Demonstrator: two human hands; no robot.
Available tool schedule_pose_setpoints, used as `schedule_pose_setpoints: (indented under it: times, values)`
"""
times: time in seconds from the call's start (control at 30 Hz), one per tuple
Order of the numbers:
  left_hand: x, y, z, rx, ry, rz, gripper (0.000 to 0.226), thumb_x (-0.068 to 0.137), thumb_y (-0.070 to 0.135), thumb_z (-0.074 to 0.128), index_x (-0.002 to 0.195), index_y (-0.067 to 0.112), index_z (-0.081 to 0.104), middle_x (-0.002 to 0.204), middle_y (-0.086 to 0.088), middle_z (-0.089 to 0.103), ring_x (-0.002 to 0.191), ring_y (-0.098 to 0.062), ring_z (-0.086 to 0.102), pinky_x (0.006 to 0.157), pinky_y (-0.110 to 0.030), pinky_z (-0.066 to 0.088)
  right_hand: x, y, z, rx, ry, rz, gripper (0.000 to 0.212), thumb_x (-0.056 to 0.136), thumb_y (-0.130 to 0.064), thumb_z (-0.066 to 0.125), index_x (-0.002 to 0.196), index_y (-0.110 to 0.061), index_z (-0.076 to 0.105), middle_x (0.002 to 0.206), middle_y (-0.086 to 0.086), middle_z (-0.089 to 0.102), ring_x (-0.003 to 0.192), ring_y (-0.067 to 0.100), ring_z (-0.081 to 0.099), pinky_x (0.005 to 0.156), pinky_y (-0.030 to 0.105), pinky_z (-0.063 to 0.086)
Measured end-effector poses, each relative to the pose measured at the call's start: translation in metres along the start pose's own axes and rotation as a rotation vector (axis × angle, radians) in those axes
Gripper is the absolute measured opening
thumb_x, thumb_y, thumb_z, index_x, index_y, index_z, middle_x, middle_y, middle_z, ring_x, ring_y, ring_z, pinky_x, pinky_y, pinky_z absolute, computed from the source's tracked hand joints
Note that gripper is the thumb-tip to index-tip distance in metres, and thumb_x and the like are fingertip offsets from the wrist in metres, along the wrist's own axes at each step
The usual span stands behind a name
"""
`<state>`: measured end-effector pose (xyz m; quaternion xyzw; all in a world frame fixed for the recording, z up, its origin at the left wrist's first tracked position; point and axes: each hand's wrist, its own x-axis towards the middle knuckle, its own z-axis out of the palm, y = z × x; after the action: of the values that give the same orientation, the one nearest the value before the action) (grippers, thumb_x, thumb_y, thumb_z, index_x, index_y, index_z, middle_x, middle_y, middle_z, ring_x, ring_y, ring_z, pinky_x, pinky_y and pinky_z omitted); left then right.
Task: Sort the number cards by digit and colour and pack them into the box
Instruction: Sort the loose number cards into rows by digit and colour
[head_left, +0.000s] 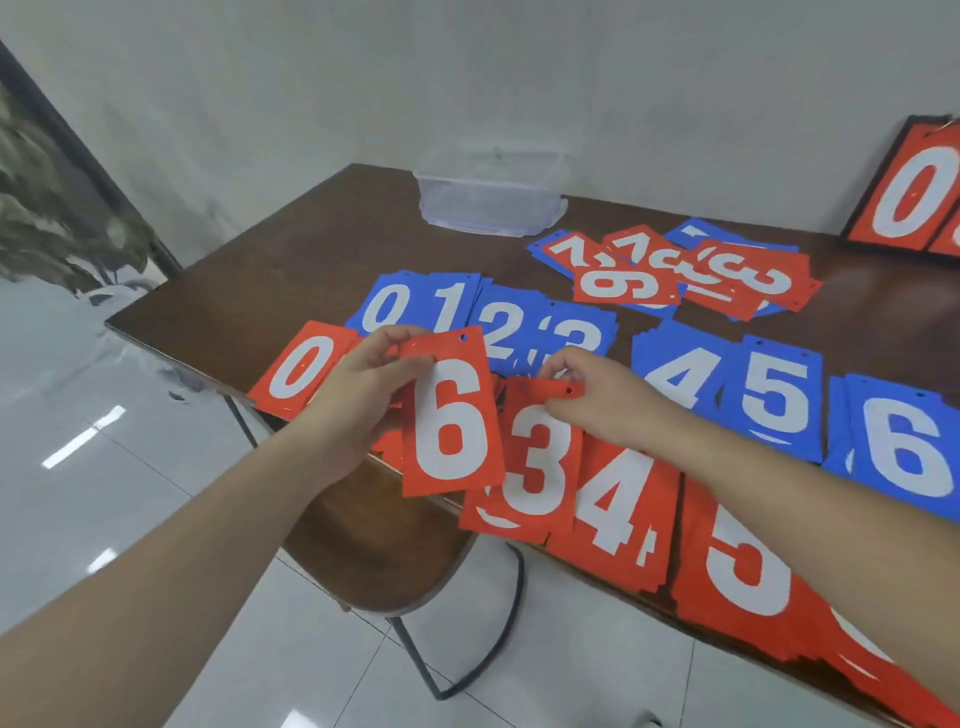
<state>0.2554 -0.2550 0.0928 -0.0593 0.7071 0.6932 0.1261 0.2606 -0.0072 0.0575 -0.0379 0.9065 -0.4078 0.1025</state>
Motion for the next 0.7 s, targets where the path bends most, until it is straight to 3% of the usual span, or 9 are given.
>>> schedule_pose_setpoints:
  times: [0.13,0.23,0.3,0.47,0.6,0.7]
  values:
    - [0.000,-0.006,-0.005,0.027,-0.076,0.010,0.020,0.098,0.024,0.063,0.118,0.029,0.062,0.100,0.005,0.077,0.090,-0.019,0.076,0.072,-0.038,0.062,0.003,0.009,0.019,-0.200,0.124,-0.030,0.018,0.086,-0.031,0.074,0.100,-0.027,0.064,0.104,-0.007,0.062,0.104,0.019,0.054,0.073,0.027,0.043]
    - [0.000,-0.008,-0.002,0.021,-0.131,-0.004,0.018,0.098,0.024,0.062,0.116,0.027,0.062,0.098,0.004,0.077,0.090,-0.020,0.076,0.073,-0.039,0.062,0.001,0.019,0.016,-0.407,0.177,-0.019,0.032,0.084,-0.044,0.075,0.110,-0.030,0.064,0.115,-0.009,0.055,0.112,0.018,0.043,0.090,0.032,0.040]
    - [0.002,-0.009,0.006,0.024,-0.171,-0.011,0.015,0.098,0.020,0.062,0.113,0.023,0.063,0.096,0.003,0.077,0.089,-0.020,0.076,0.072,-0.037,0.062,-0.007,0.025,0.005,-0.353,0.246,-0.014,0.029,0.088,-0.044,0.073,0.112,-0.031,0.063,0.116,-0.010,0.053,0.114,0.016,0.041,0.097,0.033,0.038]
    - [0.008,-0.008,0.047,0.146,-0.335,0.020,0.013,0.097,0.012,0.064,0.108,0.018,0.058,0.099,-0.003,0.077,0.089,-0.023,0.076,0.073,-0.039,0.063,-0.042,0.058,-0.040,-0.229,0.430,0.037,0.011,0.095,-0.030,0.066,0.104,-0.034,0.060,0.114,-0.010,0.056,0.115,0.013,0.041,0.092,0.027,0.031]
    - [0.008,-0.007,0.103,0.270,-0.493,0.047,0.022,0.097,0.009,0.064,0.115,0.019,0.057,0.108,-0.006,0.073,0.091,-0.023,0.075,0.081,-0.044,0.062,-0.081,0.090,-0.077,-0.209,0.526,0.117,0.014,0.094,-0.024,0.066,0.102,-0.035,0.060,0.112,-0.010,0.056,0.114,0.016,0.044,0.091,0.026,0.031]
    - [0.004,-0.005,0.151,0.326,-0.611,0.066,0.032,0.097,0.009,0.064,0.124,0.025,0.059,0.113,0.001,0.069,0.090,-0.015,0.075,0.076,-0.036,0.063,-0.109,0.110,-0.097,-0.225,0.583,0.174,0.013,0.094,-0.024,0.066,0.101,-0.033,0.061,0.111,-0.007,0.057,0.113,0.019,0.046,0.090,0.025,0.031]
